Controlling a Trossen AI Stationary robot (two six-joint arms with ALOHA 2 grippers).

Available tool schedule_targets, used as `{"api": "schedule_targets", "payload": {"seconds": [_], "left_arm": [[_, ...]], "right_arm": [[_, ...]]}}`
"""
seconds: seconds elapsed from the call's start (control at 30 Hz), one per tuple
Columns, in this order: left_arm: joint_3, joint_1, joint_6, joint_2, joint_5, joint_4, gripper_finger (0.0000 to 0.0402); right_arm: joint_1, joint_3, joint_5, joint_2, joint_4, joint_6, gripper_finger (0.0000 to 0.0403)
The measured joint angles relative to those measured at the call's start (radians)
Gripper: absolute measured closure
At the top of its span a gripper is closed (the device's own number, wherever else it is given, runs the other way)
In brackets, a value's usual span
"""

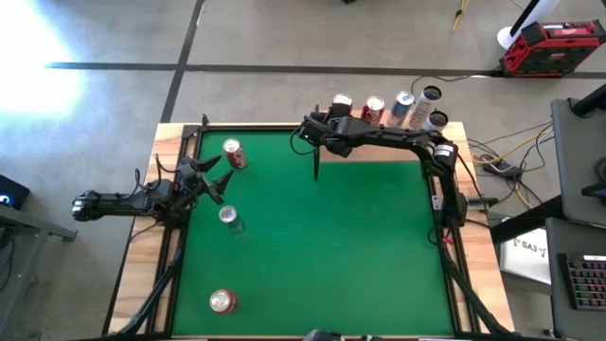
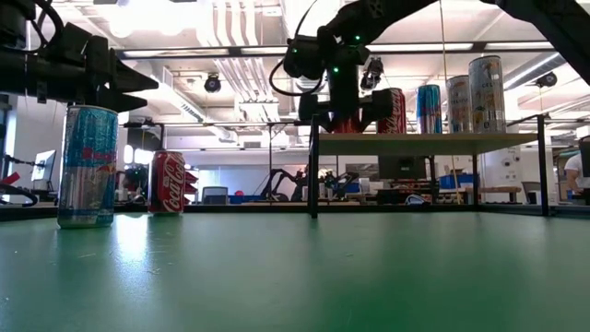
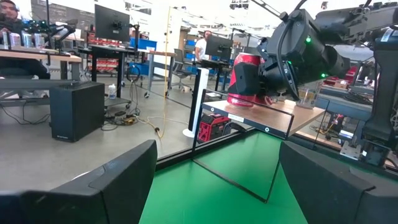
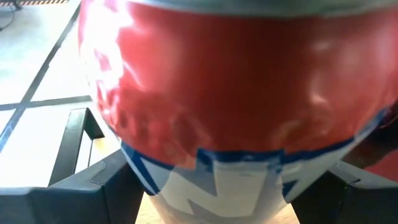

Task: Place canned beverage on shelf
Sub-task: Put the right red soda can on the shelf, then put the blue soda can on the shelf aligned with the other blue soda can

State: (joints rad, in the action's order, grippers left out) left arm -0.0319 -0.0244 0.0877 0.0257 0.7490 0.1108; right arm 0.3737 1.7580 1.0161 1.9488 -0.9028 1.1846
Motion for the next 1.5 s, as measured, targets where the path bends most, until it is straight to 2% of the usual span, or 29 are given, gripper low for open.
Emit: {"api": "schedule_targets", "payload": {"seconds": [0.13, 0.43, 0.83, 1.2, 1.5], "left_arm": [[0.0, 0.0, 0.0, 0.0, 0.0, 0.0, 0.0078], [0.0, 0.0, 0.0, 0.0, 0.0, 0.0, 0.0078], [0.0, 0.0, 0.0, 0.0, 0.0, 0.0, 0.0078], [0.0, 0.0, 0.0, 0.0, 0.0, 0.0, 0.0078], [0.0, 0.0, 0.0, 0.0, 0.0, 0.0, 0.0078]], "right_arm": [[0.0, 0.0, -0.002, 0.0, 0.001, -0.007, 0.0094], [-0.001, 0.0, -0.001, 0.0, 0.004, -0.022, 0.0032], [-0.049, 0.001, 0.007, -0.004, -0.018, -0.033, 0.0023], [-0.119, 0.0, 0.028, -0.031, -0.223, 0.193, 0.0023], [-0.233, 0.0, -0.11, -0.096, -0.421, 0.349, 0.0023]]}}
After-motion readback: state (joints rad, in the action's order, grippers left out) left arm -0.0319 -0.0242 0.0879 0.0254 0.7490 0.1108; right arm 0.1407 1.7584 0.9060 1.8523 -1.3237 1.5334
